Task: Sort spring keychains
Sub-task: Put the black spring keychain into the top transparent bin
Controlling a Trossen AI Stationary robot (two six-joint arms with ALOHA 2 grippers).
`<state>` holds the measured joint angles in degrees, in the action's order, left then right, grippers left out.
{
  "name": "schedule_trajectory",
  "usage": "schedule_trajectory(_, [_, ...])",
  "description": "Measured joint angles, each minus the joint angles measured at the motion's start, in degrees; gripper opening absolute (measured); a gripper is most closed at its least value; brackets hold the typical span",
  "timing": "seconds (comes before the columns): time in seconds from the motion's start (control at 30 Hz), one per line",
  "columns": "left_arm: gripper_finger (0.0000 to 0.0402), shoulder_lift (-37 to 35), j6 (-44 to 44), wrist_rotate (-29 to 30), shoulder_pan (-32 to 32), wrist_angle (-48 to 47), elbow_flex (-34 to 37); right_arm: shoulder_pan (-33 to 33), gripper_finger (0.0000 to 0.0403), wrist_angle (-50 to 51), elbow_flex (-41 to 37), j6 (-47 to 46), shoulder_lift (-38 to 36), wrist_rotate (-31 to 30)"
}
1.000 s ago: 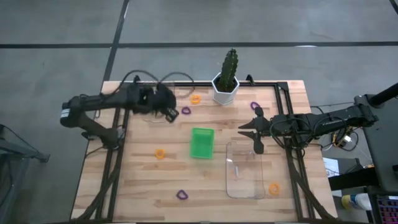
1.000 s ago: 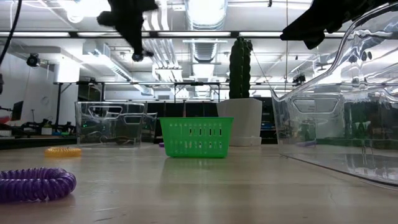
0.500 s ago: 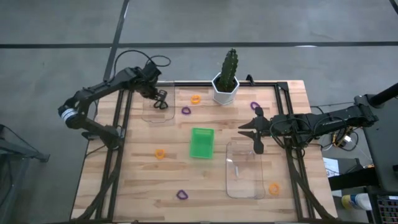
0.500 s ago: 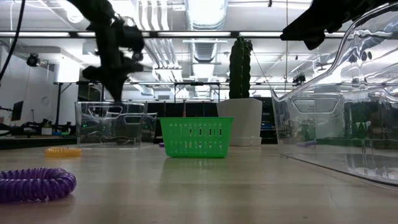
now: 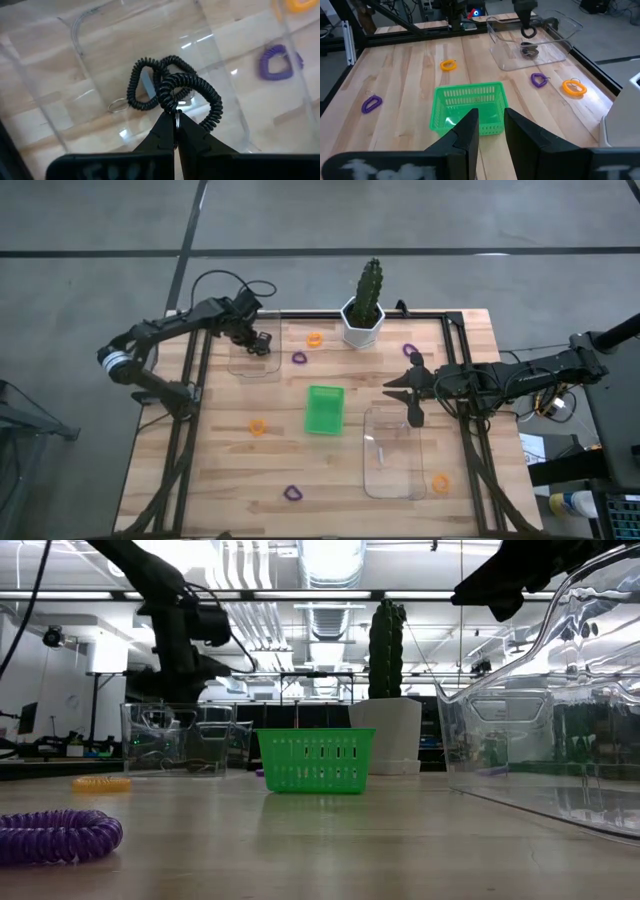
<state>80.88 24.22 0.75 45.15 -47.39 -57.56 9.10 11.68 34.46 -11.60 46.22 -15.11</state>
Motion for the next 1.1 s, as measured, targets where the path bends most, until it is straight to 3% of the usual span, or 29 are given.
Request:
schedule_trajectory(0.4, [0.0001, 9.24, 0.9, -0.27, -0.22, 5.9, 0.0, 0.0, 0.0086, 0.02, 0.0, 0.0, 0.0, 0.02])
schedule_trajectory(0.67, [0.0026, 10.11, 0.91, -0.26, -0.15, 7.85, 0.0, 0.0, 0.0086, 0.02, 0.0, 0.0, 0.0, 0.02])
schedule_trajectory(1.1, [0.0032, 10.49, -0.03, 1.79, -0.16, 7.97, 0.66, 0.0, 0.0086, 0.02, 0.0, 0.0, 0.0, 0.04])
